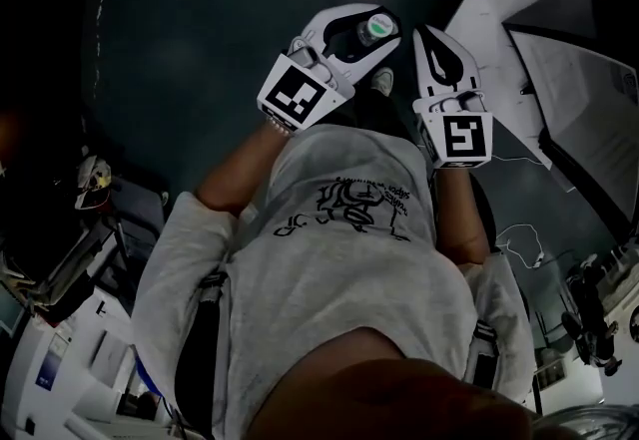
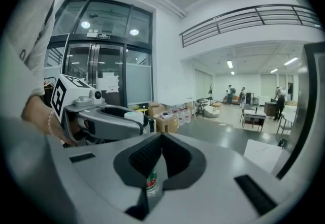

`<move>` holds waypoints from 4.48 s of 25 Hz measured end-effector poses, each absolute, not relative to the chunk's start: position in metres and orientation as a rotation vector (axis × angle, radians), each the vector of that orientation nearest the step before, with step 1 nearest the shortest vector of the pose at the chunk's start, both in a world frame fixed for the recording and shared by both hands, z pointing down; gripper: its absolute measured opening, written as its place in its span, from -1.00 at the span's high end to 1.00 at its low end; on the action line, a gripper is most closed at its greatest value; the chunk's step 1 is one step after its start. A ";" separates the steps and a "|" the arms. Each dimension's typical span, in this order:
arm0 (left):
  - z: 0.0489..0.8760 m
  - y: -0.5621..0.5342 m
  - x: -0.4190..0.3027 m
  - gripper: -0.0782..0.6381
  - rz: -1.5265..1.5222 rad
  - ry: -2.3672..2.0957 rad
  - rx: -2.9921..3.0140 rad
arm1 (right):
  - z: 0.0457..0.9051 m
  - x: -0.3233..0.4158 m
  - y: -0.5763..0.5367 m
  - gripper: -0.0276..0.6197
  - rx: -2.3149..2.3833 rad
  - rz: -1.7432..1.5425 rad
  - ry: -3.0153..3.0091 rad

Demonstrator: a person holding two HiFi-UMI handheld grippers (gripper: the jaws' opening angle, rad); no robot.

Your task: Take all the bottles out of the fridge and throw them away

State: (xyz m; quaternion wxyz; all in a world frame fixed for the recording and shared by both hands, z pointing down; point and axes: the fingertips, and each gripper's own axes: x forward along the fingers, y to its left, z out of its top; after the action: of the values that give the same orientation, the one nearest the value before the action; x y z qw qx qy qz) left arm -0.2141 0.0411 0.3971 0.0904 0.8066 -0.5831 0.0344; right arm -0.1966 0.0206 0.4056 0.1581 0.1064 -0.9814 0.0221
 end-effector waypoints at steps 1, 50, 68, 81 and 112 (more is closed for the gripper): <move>0.405 0.041 -0.213 0.34 0.114 -1.727 2.393 | 0.413 -0.196 0.022 0.89 0.304 0.077 -2.803; 0.709 0.039 -0.189 0.34 0.233 -1.678 2.215 | 0.702 -0.161 0.028 0.89 0.493 0.387 -2.584; 0.821 0.021 -0.184 0.33 0.288 -1.672 2.201 | 0.798 -0.148 0.017 0.89 0.614 0.384 -2.528; 0.878 0.019 -0.180 0.33 0.386 -1.638 2.184 | 0.813 -0.146 0.010 0.89 0.602 0.341 -2.531; 0.627 0.007 -0.190 0.33 0.134 -1.862 2.235 | 0.612 -0.159 -0.019 0.89 0.591 0.284 -2.704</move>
State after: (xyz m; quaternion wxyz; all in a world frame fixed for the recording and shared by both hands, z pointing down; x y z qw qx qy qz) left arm -0.1899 0.0073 0.6274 0.1148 0.7624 -0.6351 0.0459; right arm -0.1593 -0.0186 0.6125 0.1788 0.2090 -0.9562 0.1003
